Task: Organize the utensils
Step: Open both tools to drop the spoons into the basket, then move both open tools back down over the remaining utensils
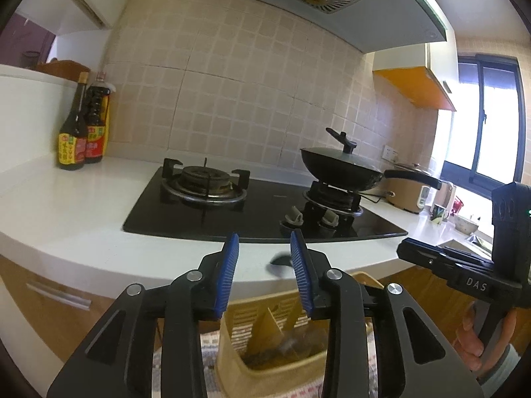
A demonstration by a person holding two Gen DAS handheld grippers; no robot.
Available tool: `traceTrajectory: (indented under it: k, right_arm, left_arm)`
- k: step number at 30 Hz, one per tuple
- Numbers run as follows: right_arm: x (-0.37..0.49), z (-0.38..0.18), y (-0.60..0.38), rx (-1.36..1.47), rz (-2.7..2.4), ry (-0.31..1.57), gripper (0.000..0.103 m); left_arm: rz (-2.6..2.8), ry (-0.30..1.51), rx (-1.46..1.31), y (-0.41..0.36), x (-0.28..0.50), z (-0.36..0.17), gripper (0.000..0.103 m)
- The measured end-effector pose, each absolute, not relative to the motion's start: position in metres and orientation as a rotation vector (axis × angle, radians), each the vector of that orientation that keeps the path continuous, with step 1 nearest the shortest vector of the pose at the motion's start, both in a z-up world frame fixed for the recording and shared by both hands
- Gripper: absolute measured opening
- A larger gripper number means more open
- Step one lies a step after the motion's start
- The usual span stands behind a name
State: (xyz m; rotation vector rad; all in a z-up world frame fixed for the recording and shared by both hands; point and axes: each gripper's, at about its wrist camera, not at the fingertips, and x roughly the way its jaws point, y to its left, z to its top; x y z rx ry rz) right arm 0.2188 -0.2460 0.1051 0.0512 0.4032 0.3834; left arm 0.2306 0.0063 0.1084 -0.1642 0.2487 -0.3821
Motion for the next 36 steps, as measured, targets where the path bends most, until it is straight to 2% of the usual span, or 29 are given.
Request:
traceTrajectory:
  k: [3, 4, 6, 7, 8, 14, 19, 22, 28, 33, 35, 36]
  right_arm:
    - [0.213, 0.109, -0.248, 0.061, 0.387, 0.430, 0.021]
    - [0.214, 0.111, -0.248, 0.075, 0.403, 0.450, 0.024]
    - [0.213, 0.115, -0.250, 0.101, 0.419, 0.477, 0.038]
    - [0.210, 0.118, -0.251, 0.109, 0.421, 0.479, 0.048]
    - [0.208, 0.121, -0.251, 0.111, 0.419, 0.479, 0.049]
    - [0.192, 0.129, -0.255, 0.130, 0.395, 0.543, 0.050]
    - [0.186, 0.121, -0.264, 0.178, 0.364, 0.675, 0.050]
    - [0.187, 0.110, -0.269, 0.199, 0.319, 0.776, 0.050]
    - [0.191, 0.048, -0.268, 0.234, 0.236, 1.061, 0.050]
    - [0.193, -0.001, -0.260, 0.273, 0.221, 1.206, 0.050]
    - [0.194, -0.012, -0.255, 0.252, 0.199, 1.224, 0.040]
    - [0.195, -0.017, -0.253, 0.251, 0.196, 1.238, 0.036]
  left_arm:
    - [-0.379, 0.261, -0.174, 0.014, 0.220, 0.113, 0.034]
    - [-0.380, 0.267, -0.185, 0.017, 0.218, 0.115, 0.034]
    - [-0.387, 0.284, -0.203, 0.023, 0.214, 0.119, 0.036]
    - [-0.387, 0.289, -0.204, 0.025, 0.212, 0.120, 0.038]
    - [-0.388, 0.293, -0.207, 0.028, 0.209, 0.122, 0.039]
    - [-0.392, 0.323, -0.211, 0.040, 0.193, 0.127, 0.044]
    - [-0.397, 0.366, -0.193, 0.047, 0.178, 0.126, 0.044]
    - [-0.411, 0.411, -0.185, 0.049, 0.172, 0.122, 0.048]
    - [-0.463, 0.597, -0.151, 0.042, 0.161, 0.094, 0.048]
    - [-0.489, 0.790, -0.110, 0.031, 0.160, 0.051, 0.046]
    - [-0.522, 0.897, -0.105, 0.025, 0.163, 0.029, 0.046]
    - [-0.549, 0.953, -0.108, 0.021, 0.164, 0.018, 0.042]
